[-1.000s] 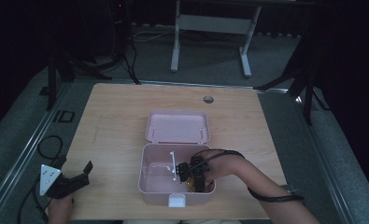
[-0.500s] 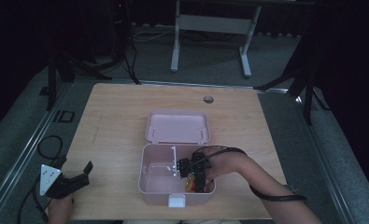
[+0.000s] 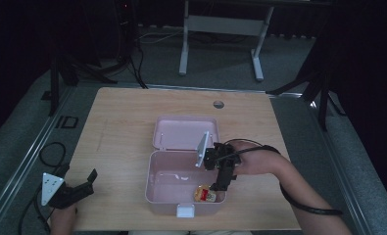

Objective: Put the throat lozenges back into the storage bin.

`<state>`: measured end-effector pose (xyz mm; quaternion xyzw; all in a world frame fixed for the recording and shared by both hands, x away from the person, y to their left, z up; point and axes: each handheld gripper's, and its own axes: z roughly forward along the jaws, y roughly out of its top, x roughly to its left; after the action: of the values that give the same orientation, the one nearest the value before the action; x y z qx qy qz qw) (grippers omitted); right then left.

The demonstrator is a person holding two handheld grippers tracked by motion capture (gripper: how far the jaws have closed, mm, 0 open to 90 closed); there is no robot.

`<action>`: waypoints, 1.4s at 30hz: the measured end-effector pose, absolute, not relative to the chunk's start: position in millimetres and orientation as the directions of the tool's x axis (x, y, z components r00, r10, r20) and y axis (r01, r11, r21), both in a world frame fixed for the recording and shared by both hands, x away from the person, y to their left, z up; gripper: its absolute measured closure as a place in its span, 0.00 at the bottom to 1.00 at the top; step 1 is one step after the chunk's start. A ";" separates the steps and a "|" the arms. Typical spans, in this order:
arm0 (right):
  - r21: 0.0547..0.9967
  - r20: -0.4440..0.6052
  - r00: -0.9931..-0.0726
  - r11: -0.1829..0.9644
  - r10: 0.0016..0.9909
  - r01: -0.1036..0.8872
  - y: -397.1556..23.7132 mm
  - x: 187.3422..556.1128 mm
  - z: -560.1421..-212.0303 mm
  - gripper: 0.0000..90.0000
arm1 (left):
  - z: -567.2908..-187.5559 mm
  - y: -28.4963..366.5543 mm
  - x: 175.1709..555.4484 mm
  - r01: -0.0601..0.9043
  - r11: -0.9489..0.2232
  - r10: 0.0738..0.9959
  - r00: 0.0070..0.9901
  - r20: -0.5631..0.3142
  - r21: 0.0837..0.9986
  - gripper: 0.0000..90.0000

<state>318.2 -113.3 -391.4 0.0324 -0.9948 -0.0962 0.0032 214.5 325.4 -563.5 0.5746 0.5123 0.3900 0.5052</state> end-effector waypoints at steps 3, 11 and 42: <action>0.244 -0.024 -0.999 0.969 -0.039 -0.043 -130.4 319.4 -378.5 0.13 | -563.5 325.3 214.7 0.195 0.034 0.983 0.171 -0.069 0.980 0.00; 0.285 -0.062 -0.997 0.958 0.042 0.023 -174.6 324.8 -373.6 0.13 | -563.5 325.1 214.8 0.196 0.033 0.983 0.170 -0.067 0.980 0.00; 0.635 -0.109 -0.834 0.683 0.541 0.360 -280.1 354.9 -515.3 0.13 | -563.5 325.6 214.7 0.197 0.035 0.983 0.171 -0.069 0.980 0.00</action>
<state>354.9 -280.1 -515.3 -0.2489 -0.9057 -0.3108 -0.1457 214.7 325.6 -563.5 0.5753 0.5126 0.3894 0.5046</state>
